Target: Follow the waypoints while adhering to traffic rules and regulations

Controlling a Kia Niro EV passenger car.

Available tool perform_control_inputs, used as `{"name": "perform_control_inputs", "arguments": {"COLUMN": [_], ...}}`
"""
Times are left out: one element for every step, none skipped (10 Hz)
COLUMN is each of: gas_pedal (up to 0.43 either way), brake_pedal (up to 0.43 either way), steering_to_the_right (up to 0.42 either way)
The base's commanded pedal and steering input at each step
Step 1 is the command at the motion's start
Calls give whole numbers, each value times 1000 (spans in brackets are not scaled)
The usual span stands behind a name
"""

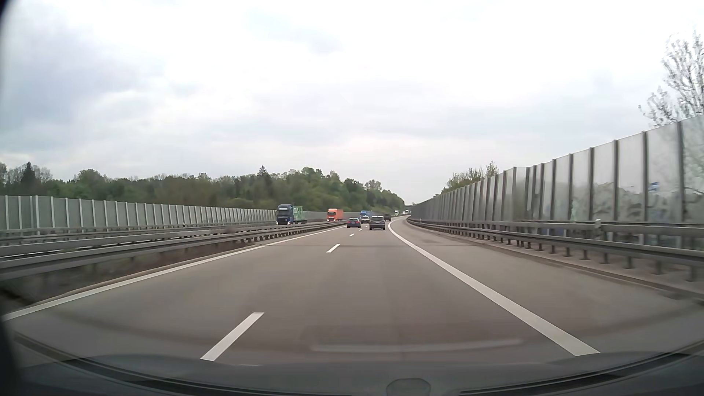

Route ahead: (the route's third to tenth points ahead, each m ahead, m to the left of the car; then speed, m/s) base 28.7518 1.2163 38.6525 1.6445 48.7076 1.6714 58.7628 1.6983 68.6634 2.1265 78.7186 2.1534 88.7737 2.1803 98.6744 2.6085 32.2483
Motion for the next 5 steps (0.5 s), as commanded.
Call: {"name": "perform_control_inputs", "arguments": {"gas_pedal": [189,189,189,189,189], "brake_pedal": [0,0,0,0,0], "steering_to_the_right": [0,0,0,0,0]}}
